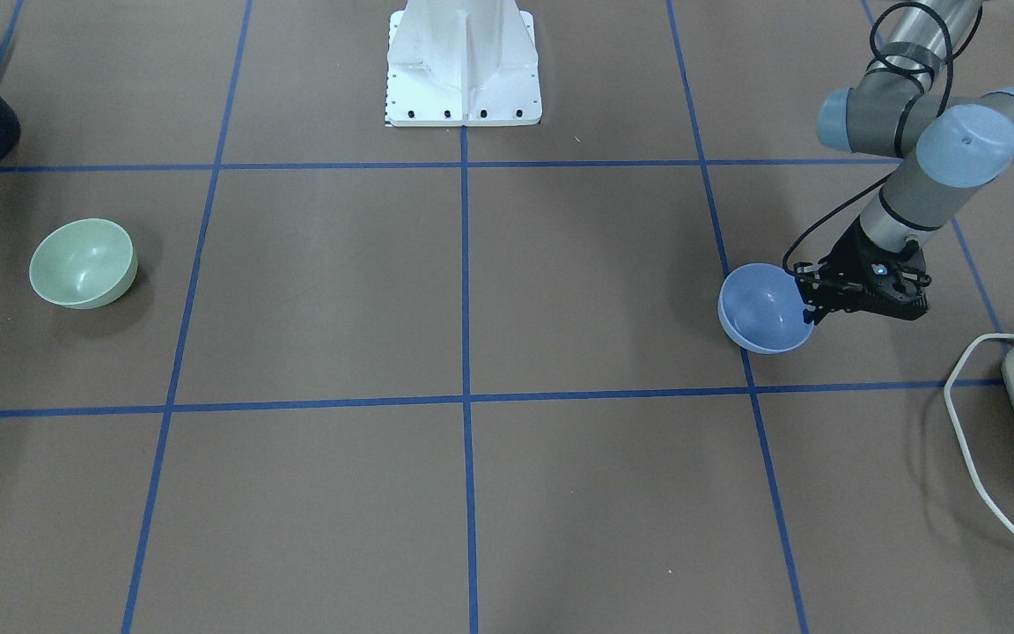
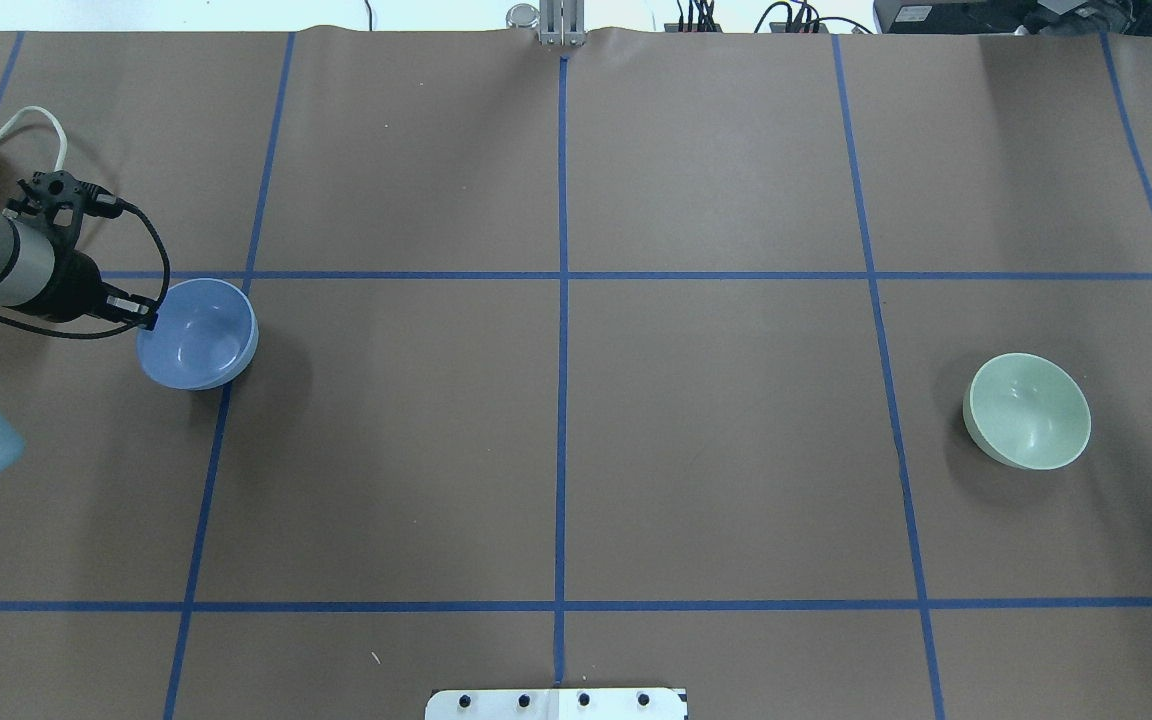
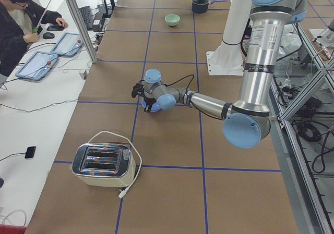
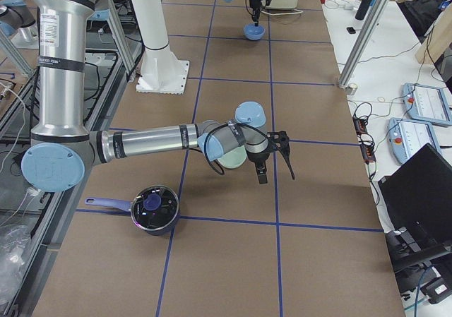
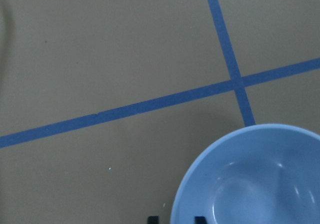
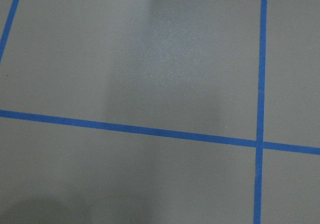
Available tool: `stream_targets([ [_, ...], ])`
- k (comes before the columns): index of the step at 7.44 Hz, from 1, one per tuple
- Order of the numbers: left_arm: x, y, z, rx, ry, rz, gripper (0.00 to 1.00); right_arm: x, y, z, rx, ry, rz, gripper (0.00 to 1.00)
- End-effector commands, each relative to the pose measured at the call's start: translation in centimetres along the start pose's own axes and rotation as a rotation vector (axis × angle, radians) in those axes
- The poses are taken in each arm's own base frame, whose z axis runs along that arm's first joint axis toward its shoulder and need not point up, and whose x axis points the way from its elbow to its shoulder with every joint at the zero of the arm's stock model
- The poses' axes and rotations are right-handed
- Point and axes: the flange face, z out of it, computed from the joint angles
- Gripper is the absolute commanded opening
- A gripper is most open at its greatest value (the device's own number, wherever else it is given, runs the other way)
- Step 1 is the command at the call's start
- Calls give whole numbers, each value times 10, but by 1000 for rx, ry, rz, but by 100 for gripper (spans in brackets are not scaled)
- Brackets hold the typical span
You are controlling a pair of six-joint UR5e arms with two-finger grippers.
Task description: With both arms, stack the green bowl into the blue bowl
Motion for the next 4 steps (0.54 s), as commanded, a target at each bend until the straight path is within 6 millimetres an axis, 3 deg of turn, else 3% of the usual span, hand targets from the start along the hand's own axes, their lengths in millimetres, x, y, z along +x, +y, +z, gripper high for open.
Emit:
stream_targets([
  [1, 44, -19, -38, 27, 38, 11, 0, 0, 0, 0, -2, -2, 0, 100],
  [2, 90, -47, -68, 9, 30, -69, 0, -1, 0, 0, 0, -3, -1, 100],
  [3, 149, -70, -83, -4, 43, -108, 0, -1, 0, 0, 0, -3, -1, 100],
  [4, 232, -58, -58, -50, 78, -121, 0, -1, 0, -1, 0, -5, -1, 100],
])
